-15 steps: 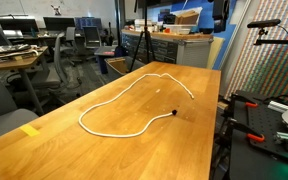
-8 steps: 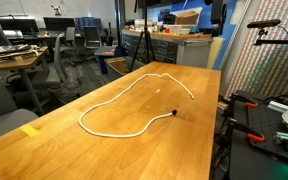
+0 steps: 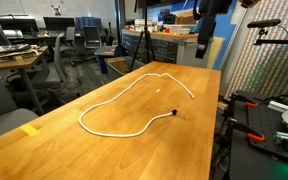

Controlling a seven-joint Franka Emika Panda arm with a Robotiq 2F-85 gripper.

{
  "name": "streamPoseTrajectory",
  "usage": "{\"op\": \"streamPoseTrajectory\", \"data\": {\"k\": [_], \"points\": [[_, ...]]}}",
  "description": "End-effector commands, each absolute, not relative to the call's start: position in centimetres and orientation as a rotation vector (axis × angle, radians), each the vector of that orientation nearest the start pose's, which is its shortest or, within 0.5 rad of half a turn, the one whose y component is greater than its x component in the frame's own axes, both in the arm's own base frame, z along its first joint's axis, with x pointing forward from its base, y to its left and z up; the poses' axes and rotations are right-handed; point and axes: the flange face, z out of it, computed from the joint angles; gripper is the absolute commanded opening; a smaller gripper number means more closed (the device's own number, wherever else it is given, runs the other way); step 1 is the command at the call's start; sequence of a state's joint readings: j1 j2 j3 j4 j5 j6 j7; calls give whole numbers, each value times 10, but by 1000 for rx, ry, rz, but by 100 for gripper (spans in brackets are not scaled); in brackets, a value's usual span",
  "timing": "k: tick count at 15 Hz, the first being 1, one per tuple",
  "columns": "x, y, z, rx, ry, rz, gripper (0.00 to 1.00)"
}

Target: Make a knot with the object on the table

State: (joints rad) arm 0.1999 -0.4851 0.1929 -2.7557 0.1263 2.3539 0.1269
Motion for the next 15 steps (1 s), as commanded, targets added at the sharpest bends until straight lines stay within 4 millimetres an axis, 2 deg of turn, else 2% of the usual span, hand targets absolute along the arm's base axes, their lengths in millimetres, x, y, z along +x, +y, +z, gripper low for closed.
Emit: {"op": "streamPoseTrajectory", "data": {"k": [1, 3, 4, 7, 9, 11, 12, 13, 14, 15], "points": [[342, 139, 365, -3106, -247, -125, 100], [343, 138, 365, -3104, -240, -129, 100], [345, 130, 371, -3061, -464, -137, 100], [349, 118, 375, -3003, -686, -162, 100], [350, 114, 374, -3024, -851, -151, 100], [351, 119, 375, -2999, -1012, -187, 100], [352, 127, 373, -2979, -1085, -212, 100], [355, 138, 371, -3036, -826, -275, 100], [353, 122, 370, -3020, -921, -187, 100], [353, 127, 371, -3030, -886, -217, 100]]}}
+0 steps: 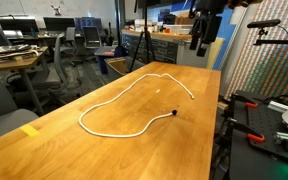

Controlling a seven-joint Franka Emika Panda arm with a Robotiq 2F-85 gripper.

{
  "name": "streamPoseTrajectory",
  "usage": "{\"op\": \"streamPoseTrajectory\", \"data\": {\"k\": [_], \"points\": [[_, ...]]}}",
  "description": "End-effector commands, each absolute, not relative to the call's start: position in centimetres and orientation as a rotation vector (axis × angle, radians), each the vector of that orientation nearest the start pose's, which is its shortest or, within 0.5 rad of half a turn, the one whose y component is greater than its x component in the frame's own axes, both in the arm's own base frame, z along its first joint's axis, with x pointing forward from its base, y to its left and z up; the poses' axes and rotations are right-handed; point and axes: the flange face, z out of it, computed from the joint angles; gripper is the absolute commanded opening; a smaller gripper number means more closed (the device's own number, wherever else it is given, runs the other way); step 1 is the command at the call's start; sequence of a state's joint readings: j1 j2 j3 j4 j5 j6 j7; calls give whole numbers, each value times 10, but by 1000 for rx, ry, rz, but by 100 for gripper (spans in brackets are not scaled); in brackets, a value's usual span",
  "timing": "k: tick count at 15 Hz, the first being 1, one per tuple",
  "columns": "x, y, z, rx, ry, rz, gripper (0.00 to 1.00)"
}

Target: Make a knot with the object on the table

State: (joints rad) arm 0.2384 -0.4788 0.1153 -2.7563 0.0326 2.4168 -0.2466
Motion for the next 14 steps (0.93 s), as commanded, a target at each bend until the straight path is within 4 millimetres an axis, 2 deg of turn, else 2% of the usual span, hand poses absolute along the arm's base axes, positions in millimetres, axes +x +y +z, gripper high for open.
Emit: {"op": "streamPoseTrajectory", "data": {"k": [1, 2, 3, 6, 9, 14], "points": [[353, 132, 370, -3037, -870, -227, 100], [355, 141, 355, -3014, -900, -212, 100], [358, 144, 346, -3007, -960, -219, 100], [356, 153, 307, -2970, -1119, -99, 100], [360, 162, 273, -2914, -1237, -85, 100], [366, 160, 223, -2927, -1179, -125, 100]]}}
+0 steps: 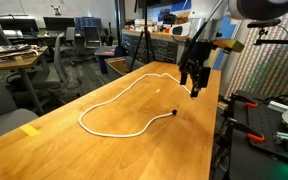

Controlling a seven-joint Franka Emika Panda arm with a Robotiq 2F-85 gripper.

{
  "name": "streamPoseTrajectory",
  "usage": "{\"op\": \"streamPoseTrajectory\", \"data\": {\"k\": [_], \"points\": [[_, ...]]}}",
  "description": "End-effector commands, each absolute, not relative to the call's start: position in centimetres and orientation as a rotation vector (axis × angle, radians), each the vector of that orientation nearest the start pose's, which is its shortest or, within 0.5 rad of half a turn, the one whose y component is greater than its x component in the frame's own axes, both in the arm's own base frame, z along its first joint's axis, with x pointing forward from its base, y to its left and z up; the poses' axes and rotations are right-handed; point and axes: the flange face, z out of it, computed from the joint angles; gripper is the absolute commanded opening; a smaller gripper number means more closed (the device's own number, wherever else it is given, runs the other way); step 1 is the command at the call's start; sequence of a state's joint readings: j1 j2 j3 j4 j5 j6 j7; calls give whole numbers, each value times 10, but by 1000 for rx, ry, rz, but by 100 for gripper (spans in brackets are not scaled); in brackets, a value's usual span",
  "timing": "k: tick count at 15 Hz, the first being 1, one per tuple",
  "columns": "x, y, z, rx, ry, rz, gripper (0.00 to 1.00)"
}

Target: Make a knot with the object on the table

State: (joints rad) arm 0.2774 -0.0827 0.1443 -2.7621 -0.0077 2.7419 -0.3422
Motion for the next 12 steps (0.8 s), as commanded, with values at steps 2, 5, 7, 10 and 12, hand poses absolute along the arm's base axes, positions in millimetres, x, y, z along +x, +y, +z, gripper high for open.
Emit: {"op": "streamPoseTrajectory", "data": {"k": [2, 5, 7, 10, 12], "points": [[368, 159, 210, -2920, -1164, -190, 100], [375, 162, 199, -2893, -1147, -350, 100], [381, 162, 195, -2884, -1176, -393, 100], [389, 154, 183, -2900, -1243, -361, 100], [398, 151, 174, -2909, -1317, -353, 100]]}}
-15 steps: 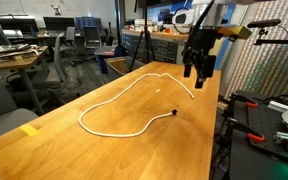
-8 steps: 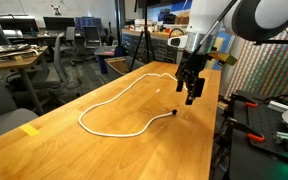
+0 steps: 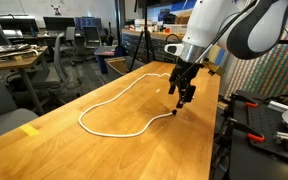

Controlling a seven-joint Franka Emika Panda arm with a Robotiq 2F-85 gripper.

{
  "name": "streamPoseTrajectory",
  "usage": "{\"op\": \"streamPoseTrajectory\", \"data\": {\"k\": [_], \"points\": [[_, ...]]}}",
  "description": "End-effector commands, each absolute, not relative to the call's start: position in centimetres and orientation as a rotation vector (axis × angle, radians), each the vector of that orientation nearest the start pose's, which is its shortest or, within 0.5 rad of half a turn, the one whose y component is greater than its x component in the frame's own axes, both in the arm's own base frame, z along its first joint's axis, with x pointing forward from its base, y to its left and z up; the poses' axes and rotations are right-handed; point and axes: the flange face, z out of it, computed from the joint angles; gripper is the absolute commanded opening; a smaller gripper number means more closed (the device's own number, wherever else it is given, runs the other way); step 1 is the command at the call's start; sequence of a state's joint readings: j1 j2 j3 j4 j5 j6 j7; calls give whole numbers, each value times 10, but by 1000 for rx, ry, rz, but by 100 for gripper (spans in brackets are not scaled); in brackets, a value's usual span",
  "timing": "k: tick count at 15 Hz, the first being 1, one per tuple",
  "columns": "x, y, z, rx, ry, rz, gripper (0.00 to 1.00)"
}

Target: Make a knot with the object on the table

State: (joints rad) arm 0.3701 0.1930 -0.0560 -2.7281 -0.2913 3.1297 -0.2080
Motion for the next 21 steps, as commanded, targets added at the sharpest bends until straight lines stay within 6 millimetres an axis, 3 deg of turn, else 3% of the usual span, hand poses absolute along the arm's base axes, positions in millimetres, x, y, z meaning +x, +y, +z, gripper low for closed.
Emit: {"op": "streamPoseTrajectory", "data": {"k": [1, 3, 4, 8, 9, 12, 14, 16, 17, 20, 21], "points": [[401, 154, 169, -2916, -1328, -346, 100], [406, 162, 166, -2943, -1316, -339, 100], [396, 150, 169, -2927, -1313, -309, 100], [402, 162, 163, -2937, -1321, -311, 100], [394, 166, 165, -2899, -1372, -253, 100], [408, 198, 181, -2822, -1574, -233, 100], [425, 240, 204, -2766, -1728, -167, 100], [444, 275, 224, -2810, -1748, -125, 100], [426, 247, 200, -2801, -1703, -145, 100], [441, 276, 223, -2803, -1754, -142, 100], [441, 283, 212, -2827, -1686, -171, 100]]}}
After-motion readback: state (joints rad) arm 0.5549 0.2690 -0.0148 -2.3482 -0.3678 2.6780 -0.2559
